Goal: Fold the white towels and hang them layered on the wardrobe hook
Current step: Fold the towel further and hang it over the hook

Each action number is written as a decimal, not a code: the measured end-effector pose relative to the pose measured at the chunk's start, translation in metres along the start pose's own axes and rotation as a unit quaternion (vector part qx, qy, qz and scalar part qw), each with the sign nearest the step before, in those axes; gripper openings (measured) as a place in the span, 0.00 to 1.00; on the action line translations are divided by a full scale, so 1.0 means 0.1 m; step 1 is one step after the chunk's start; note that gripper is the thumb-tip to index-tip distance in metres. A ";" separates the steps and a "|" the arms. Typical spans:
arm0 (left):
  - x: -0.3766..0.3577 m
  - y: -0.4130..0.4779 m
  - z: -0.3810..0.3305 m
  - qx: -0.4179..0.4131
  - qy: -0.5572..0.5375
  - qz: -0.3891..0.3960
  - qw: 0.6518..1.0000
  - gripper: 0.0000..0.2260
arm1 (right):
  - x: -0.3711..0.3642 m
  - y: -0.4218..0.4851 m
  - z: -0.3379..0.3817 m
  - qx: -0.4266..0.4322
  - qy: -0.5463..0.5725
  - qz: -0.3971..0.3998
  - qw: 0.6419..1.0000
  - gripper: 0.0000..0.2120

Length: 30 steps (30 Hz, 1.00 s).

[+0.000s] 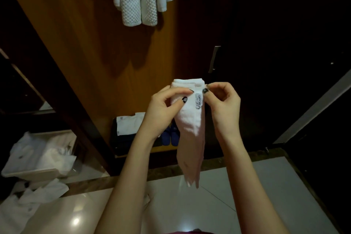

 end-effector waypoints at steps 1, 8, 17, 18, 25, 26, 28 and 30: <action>0.02 0.03 -0.02 -0.003 0.002 -0.024 1.000 0.15 | 0.04 -0.02 0.04 0.012 -0.024 -0.021 0.999 0.08; 0.04 0.19 -0.17 -0.020 -0.012 -0.038 0.999 0.17 | -0.17 0.03 0.09 0.015 0.041 0.109 0.993 0.14; -0.08 0.13 -0.14 -0.024 0.000 -0.035 0.999 0.20 | -0.19 0.13 0.21 0.045 -0.014 0.104 0.994 0.07; -0.09 0.12 -0.15 -0.030 0.014 -0.035 0.999 0.20 | -0.20 0.13 0.23 0.051 -0.028 0.105 0.993 0.06; -0.10 0.06 -0.04 -0.038 0.049 -0.045 0.997 0.28 | -0.22 0.16 0.12 0.017 0.025 0.102 0.994 0.03; -0.12 0.06 -0.01 -0.038 0.041 -0.045 0.997 0.28 | -0.24 0.16 0.07 0.000 0.054 0.107 0.993 0.03; -0.16 0.04 0.05 -0.034 0.018 -0.050 0.998 0.28 | -0.29 0.16 -0.04 -0.038 0.117 0.121 0.985 0.03; -0.18 0.03 0.15 -0.016 -0.020 -0.061 0.998 0.26 | -0.35 0.14 -0.12 -0.064 0.175 0.137 0.973 0.04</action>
Point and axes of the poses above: each hand's wrist, its own y-axis towards the middle knuckle, its own x-axis out of the back of the hand, z = x × y, the point moved 10 cm from there along y, towards the middle knuckle, and after that the axes turned 15 degrees about z, right-handed, at the moved point
